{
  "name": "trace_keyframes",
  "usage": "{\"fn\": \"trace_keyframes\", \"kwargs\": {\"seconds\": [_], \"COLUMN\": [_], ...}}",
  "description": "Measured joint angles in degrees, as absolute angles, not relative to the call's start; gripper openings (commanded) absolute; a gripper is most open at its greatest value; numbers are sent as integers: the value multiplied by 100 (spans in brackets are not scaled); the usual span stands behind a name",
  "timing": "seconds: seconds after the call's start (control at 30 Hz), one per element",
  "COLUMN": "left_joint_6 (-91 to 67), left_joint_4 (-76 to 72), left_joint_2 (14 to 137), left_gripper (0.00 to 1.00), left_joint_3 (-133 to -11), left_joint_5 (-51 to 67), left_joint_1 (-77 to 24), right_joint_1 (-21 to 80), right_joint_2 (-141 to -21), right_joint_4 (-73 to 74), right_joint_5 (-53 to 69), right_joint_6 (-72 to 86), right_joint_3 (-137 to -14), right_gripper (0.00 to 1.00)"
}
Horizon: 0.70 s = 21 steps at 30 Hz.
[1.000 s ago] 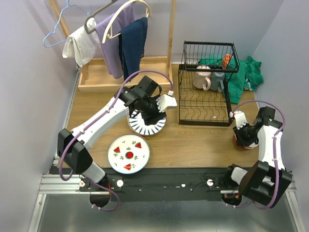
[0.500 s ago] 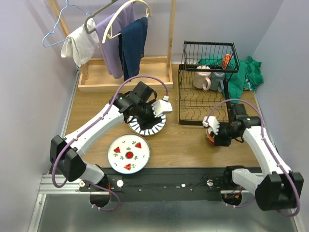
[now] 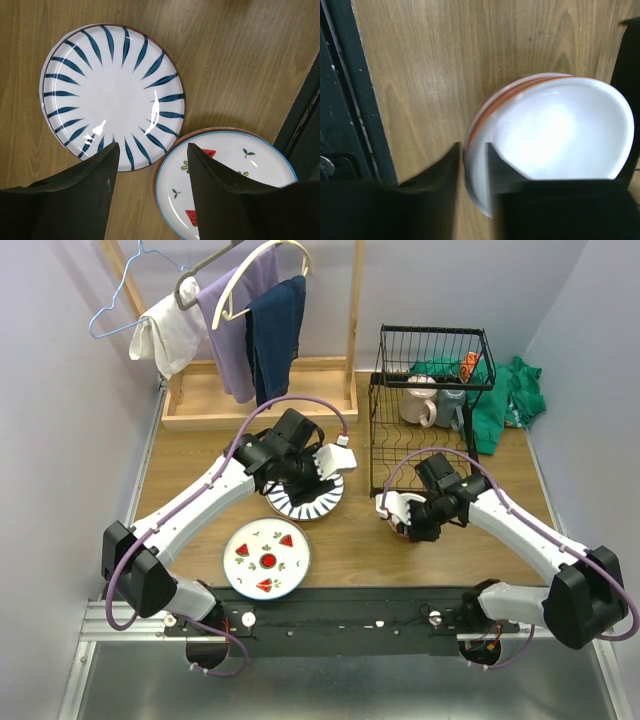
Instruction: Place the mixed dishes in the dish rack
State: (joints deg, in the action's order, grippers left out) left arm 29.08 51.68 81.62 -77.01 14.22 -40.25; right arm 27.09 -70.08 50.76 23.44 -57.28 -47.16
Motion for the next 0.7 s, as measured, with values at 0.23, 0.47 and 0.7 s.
{"fn": "trace_keyframes", "kwargs": {"seconds": [0.23,0.47,0.7], "left_joint_6": [2910,3063,3203], "left_joint_4": [5157,4945,4512], "left_joint_2": [8167,8353,9282], "left_gripper": [71,72,61], "left_joint_3": [-7714,-7780,-8326], "left_joint_5": [1514,1678,2049], "left_joint_1": [-4036,-4700,-5315], "right_joint_1": [2792,2803,2637], "right_joint_2": [-6705,-5767,-5120], "right_joint_4": [5395,5885,5728], "right_joint_5": [2108,1916,1350], "right_joint_6": [-5996,-5758,-3479], "right_joint_3": [-4716,-5339,-5951], "right_gripper": [58,59,66]}}
